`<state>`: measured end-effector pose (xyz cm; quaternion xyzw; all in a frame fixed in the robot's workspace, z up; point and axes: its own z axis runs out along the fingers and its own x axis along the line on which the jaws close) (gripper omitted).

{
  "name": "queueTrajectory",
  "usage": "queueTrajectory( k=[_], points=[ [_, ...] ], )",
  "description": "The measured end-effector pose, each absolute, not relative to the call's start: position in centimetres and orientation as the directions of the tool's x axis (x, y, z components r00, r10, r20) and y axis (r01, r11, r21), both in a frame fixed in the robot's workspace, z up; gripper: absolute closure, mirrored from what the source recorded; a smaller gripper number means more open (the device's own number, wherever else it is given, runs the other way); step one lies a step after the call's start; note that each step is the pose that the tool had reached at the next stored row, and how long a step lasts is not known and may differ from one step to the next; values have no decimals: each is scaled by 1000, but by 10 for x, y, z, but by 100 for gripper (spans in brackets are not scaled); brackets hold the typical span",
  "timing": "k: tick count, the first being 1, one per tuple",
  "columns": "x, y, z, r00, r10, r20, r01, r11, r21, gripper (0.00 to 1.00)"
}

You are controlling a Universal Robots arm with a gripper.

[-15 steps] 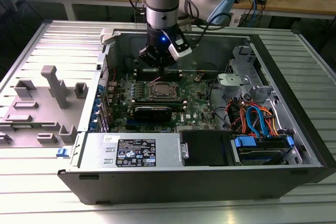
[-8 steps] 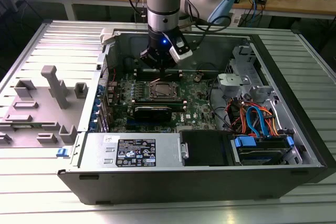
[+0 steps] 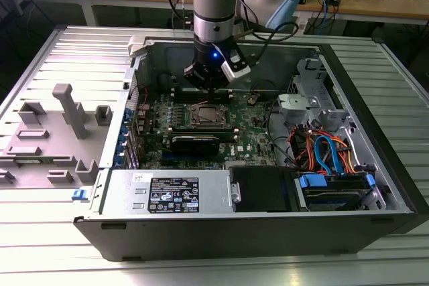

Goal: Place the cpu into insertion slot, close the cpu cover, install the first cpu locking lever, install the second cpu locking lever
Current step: 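Install the first cpu locking lever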

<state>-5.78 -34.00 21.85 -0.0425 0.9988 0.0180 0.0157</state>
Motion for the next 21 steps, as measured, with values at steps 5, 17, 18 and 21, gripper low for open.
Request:
queueTrajectory(
  k=[5, 17, 18, 21],
  points=[
    [-54, -340, 215, -996, -84, -33, -85, 996, 36, 89],
    [-49, -340, 211, -996, -84, -35, -86, 995, 54, 89],
    [-50, -340, 211, -996, -84, -35, -85, 995, 54, 89],
    [-51, -340, 211, -996, -84, -35, -85, 995, 54, 89]
  ],
)
